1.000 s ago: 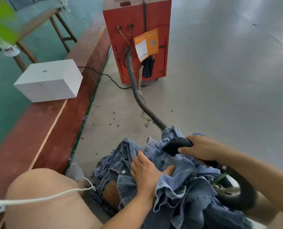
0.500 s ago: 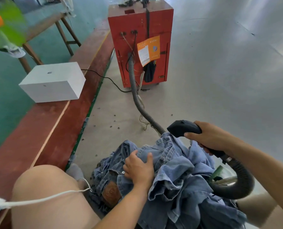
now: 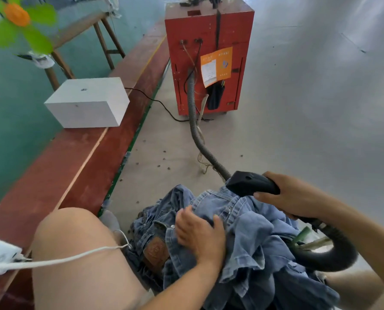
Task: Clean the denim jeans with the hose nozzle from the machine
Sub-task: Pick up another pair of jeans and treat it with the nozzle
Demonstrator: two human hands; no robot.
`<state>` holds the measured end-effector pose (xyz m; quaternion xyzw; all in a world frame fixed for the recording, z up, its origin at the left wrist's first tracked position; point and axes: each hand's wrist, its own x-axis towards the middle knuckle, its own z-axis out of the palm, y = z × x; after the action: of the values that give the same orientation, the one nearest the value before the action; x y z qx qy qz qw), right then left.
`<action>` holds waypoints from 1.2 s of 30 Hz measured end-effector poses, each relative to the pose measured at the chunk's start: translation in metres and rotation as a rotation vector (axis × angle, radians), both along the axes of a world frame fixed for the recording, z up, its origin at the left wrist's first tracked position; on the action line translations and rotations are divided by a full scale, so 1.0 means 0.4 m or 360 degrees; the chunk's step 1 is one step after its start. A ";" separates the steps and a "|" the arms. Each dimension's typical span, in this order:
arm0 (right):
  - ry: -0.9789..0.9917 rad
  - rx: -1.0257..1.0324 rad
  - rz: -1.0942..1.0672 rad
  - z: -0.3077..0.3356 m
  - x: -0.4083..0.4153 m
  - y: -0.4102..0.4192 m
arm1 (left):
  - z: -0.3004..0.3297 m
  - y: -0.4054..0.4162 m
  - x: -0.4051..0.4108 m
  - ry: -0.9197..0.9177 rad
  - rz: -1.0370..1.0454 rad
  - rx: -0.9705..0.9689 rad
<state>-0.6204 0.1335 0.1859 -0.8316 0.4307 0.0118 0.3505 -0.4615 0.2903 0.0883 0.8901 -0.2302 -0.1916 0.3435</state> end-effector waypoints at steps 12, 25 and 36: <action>-0.0084 -0.0038 -0.0150 0.011 0.027 -0.003 | 0.017 -0.020 0.089 -0.0381 -0.0291 -0.0437; -0.0240 0.0186 -0.0318 0.039 -0.079 0.022 | -0.015 0.009 -0.010 -0.0323 -0.0929 -0.0432; 0.0073 0.0295 -0.0307 -0.028 -0.014 0.025 | -0.027 0.013 -0.022 -0.0445 -0.0899 -0.0613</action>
<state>-0.6260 0.1436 0.1749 -0.7499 0.5136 0.0367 0.4155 -0.4702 0.2957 0.0776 0.7281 -0.5433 -0.1086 0.4035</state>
